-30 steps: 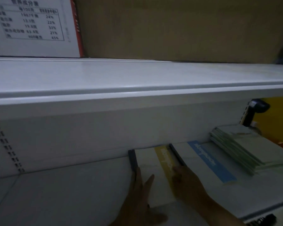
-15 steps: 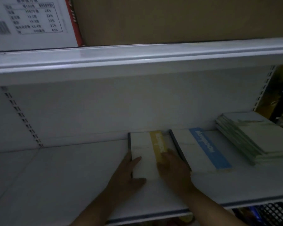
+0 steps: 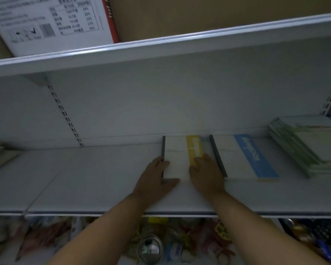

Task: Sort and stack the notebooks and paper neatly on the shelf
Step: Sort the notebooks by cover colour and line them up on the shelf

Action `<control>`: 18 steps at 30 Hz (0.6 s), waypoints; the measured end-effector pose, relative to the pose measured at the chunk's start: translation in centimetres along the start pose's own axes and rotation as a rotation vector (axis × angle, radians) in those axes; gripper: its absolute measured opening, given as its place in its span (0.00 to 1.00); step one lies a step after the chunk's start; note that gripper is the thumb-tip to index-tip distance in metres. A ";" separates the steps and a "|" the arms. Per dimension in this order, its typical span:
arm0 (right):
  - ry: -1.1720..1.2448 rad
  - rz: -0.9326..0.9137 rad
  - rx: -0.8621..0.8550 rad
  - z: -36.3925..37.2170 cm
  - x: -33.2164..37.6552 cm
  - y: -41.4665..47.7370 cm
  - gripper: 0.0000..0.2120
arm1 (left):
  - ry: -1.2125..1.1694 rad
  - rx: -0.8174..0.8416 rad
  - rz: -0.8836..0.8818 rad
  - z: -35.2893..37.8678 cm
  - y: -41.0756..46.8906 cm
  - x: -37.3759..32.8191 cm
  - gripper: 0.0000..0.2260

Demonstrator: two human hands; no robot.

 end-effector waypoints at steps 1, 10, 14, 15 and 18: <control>0.002 -0.008 -0.003 0.2 -0.2 0.1 0.08 | 0.005 0.000 0.000 0.0 -0.3 -0.1 0.30; -0.140 -0.028 0.030 0.2 0.5 -0.1 0.12 | 0.232 0.226 0.040 -5.8 -6.4 3.9 0.27; -0.303 0.050 0.156 -0.5 1.8 0.2 0.15 | 0.364 0.224 -0.031 -14.0 -11.2 10.6 0.27; -0.396 0.023 0.154 -0.5 2.9 0.5 0.18 | 0.401 0.211 -0.066 -16.4 -12.5 12.5 0.27; -0.539 -0.087 0.207 2.0 10.8 -0.6 0.25 | 0.501 0.148 -0.205 -23.5 -16.3 18.4 0.27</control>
Point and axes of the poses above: each hand's wrist, its own y-axis towards the middle knuckle, its own z-axis out of the palm, x = y × z, the point moved 1 cm from there along y, towards the middle knuckle, and after that the axes turned 4 degrees about y, right-handed, at the moved point
